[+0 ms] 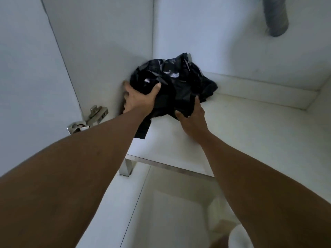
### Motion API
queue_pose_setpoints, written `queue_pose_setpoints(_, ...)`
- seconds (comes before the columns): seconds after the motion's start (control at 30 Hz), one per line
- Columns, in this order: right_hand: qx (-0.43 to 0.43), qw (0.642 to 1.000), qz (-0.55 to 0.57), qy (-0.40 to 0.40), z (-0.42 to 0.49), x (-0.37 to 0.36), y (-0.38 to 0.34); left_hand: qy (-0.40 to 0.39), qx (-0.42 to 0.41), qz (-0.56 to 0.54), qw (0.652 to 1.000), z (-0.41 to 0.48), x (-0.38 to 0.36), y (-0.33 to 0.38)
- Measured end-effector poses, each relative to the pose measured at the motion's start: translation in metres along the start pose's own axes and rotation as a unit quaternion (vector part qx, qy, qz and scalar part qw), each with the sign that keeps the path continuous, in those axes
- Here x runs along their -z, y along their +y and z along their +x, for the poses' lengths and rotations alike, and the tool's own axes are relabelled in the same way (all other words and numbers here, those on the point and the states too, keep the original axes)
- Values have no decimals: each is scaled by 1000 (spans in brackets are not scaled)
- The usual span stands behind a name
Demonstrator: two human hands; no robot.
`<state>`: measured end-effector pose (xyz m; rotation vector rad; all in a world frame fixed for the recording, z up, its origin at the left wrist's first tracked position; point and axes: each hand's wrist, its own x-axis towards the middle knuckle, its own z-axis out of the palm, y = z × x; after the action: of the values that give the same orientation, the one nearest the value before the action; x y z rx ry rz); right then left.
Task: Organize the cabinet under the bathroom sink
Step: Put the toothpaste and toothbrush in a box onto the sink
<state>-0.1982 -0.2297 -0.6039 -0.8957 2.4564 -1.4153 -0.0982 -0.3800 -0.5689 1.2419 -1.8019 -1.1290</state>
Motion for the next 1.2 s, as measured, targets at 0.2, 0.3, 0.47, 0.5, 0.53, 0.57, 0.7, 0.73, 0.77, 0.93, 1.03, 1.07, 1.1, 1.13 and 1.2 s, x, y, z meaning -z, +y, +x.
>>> queue_pose_setpoints(0.2,60,980,-187,-34,26,-19,9,-8,107,33,994,25,-35,-9)
queue_pose_setpoints(0.3,96,963,-243,-68,20,-18,11,-43,64,135,988,4,-23,-3)
queue_pose_setpoints(0.47,43,999,20,-16,-7,-5,4,-68,37,269,960,-46,3,-12)
queue_pose_setpoints(0.5,38,997,72,-3,-14,-2,3,-66,48,278,957,-56,9,-17)
queue_pose_setpoints(0.53,37,993,110,1,-21,1,1,-64,53,283,956,-65,16,-22)
queue_pose_setpoints(0.57,36,990,135,-3,-29,4,-1,-61,58,275,958,-74,22,-28)
queue_pose_setpoints(0.7,52,990,122,-42,-67,9,-6,-39,76,231,969,-123,43,-40)
queue_pose_setpoints(0.73,69,991,108,-45,-78,9,-6,-34,76,217,972,-139,49,-40)
queue_pose_setpoints(0.77,94,991,89,-43,-90,9,-6,-25,78,208,975,-156,54,-41)
queue_pose_setpoints(0.93,178,982,50,-44,-142,13,-8,5,66,151,986,-226,76,-73)
queue_pose_setpoints(1.03,256,964,64,-26,-189,8,-11,-2,68,101,993,-258,86,-107)
queue_pose_setpoints(1.07,284,956,59,-30,-209,2,-9,-6,66,106,992,-272,92,-121)
queue_pose_setpoints(1.1,298,953,48,-42,-229,-6,-3,-15,65,117,991,-287,98,-135)
queue_pose_setpoints(1.13,293,954,35,-53,-250,-14,7,-29,60,137,988,-304,104,-148)
queue_pose_setpoints(1.2,268,961,5,-74,-285,-32,30,-58,65,175,981,-334,116,-173)
